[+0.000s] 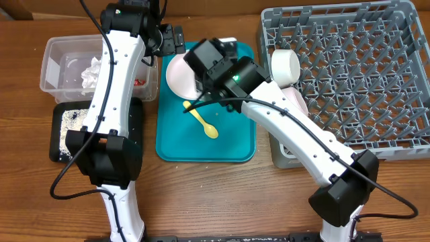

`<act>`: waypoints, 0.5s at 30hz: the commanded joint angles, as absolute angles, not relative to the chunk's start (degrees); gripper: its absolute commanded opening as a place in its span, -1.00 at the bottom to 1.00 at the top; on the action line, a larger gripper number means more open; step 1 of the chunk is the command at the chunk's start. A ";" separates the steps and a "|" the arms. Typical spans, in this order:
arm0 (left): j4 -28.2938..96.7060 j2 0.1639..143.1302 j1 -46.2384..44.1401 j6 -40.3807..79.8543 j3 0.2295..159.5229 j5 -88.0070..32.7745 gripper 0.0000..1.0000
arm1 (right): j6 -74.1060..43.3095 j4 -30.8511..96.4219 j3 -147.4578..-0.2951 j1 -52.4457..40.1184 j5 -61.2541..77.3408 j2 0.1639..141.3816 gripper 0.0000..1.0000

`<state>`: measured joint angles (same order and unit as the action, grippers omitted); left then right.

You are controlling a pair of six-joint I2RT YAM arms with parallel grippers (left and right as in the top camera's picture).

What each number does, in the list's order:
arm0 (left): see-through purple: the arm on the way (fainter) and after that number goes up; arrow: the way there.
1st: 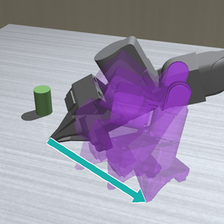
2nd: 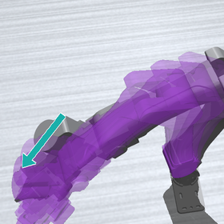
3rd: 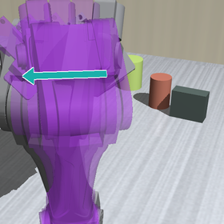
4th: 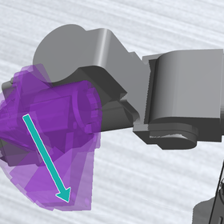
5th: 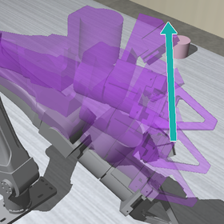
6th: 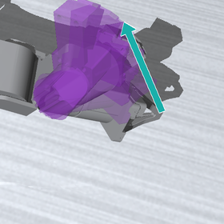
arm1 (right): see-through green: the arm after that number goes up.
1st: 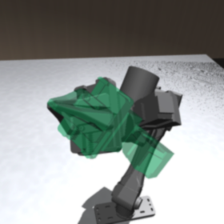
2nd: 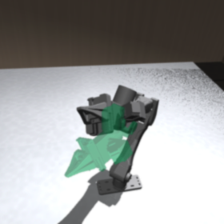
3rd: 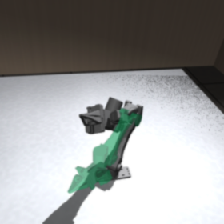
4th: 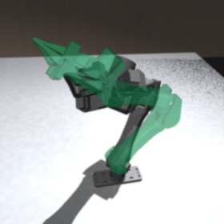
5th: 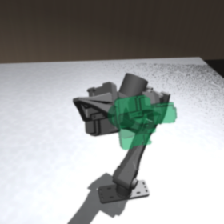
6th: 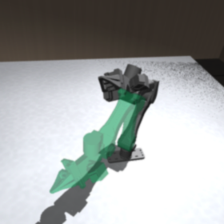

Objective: Sort waste into correct bins and load items into the dishwasher
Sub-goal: 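Grasp the white plate on the teal tray with the right gripper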

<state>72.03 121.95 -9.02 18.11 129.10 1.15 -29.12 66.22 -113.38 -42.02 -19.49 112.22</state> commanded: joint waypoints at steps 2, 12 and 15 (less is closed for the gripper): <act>71.92 121.82 -9.34 18.44 129.47 1.67 1.00 | -34.11 56.80 -109.58 -36.62 -6.61 113.43 0.78; 71.92 121.82 -9.34 18.44 129.47 1.67 0.99 | -41.85 44.34 -106.83 -31.75 1.30 129.97 0.40; 71.92 121.82 -9.34 18.44 129.47 1.67 1.00 | -42.68 43.81 -106.83 -31.73 1.19 133.16 0.26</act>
<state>72.01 121.95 -9.02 18.11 129.10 1.15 -40.93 44.51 -106.78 -31.55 0.08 132.05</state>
